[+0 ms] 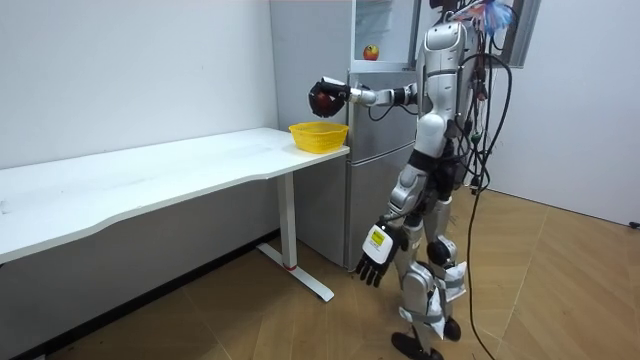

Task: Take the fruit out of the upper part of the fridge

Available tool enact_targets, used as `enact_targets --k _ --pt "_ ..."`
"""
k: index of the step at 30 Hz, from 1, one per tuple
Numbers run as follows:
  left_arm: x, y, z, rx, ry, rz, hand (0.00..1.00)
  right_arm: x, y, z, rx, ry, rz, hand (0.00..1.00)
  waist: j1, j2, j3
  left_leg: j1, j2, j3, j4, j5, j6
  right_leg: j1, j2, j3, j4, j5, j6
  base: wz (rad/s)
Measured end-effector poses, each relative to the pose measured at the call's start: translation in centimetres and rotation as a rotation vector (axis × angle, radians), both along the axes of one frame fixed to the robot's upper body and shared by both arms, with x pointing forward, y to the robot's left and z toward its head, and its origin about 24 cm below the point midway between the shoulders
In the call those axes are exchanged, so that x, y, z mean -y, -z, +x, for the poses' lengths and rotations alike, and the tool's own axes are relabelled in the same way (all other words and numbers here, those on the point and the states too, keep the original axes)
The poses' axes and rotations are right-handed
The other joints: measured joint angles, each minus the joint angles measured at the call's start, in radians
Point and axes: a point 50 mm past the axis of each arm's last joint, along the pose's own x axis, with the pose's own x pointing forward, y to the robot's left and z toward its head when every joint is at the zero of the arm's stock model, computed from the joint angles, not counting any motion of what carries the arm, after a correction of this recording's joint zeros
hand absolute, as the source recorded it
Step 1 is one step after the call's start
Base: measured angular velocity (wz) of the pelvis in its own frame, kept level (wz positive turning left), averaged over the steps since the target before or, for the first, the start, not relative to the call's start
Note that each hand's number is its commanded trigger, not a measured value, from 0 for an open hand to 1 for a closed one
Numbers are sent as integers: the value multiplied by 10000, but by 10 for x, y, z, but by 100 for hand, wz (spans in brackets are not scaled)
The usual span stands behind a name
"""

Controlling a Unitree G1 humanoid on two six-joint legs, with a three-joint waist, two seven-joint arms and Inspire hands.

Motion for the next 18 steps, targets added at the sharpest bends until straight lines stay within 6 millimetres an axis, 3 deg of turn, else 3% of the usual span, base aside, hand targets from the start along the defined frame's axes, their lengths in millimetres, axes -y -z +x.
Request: enact_targets --k 2,3,4,5,6,7,8,9,10,14,18 --pt "1 0 -1 -28 83 -11 0 1 2 0 -103 46 -40 0 24 88 43 129 53 -605 -10 5 5 -268 51 30 390 -115 113 -22" --pt "0 0 -1 -59 143 45 0 -1 2 0 -140 -27 -52 0 148 25 5 125 55 -1259 -6 3 1 -574 183 334 -75 -27 44 -55" --pt "0 1 -3 -112 170 76 0 -4 2 -2 -136 -144 -86 0 248 -18 -61 89 117 -1478 6 -15 -34 -707 265 457 -443 529 -120 -48" --pt "2 1 -4 -135 214 49 0 -5 3 -2 -144 -188 -139 0 199 35 -40 65 174 -1393 38 -8 -65 -668 286 444 -372 663 -147 -8" --pt "4 3 -9 -265 200 -38 0 -7 6 -3 -258 -237 -176 0 -37 17 -29 -56 169 -877 211 -4 -342 -547 178 636 -342 705 -185 43" --pt "8 3 -6 -210 306 -127 0 -3 8 -3 -302 -109 -317 0 -229 -38 -24 -263 202 -125 15 70 -546 -463 62 1338 -385 700 -177 67" --pt "9 2 -2 -96 429 -146 0 0 7 -1 -302 18 -322 0 -354 -85 2 -466 215 61 -357 276 -569 -453 -7 1649 -401 671 -129 83" --pt "8 1 6 51 684 -86 0 4 9 2 -494 286 -261 0 -316 -302 -25 -603 164 469 -525 888 -203 -535 -154 1869 -337 565 115 57" --pt "8 0 9 88 852 -35 0 5 11 3 -620 411 -307 0 -182 -368 -29 -523 168 594 -502 914 -180 -556 -167 1640 -286 549 263 31" --pt "8 1 3 -101 777 -57 0 -6 8 0 -553 67 8 0 29 -325 3 -368 48 325 -501 902 -173 -463 -257 851 -214 551 287 -7" --pt "11 1 6 -43 780 -159 0 -4 9 1 -629 207 -12 0 -11 -188 96 -379 -38 365 -506 857 -98 -369 -351 797 -208 506 358 4"
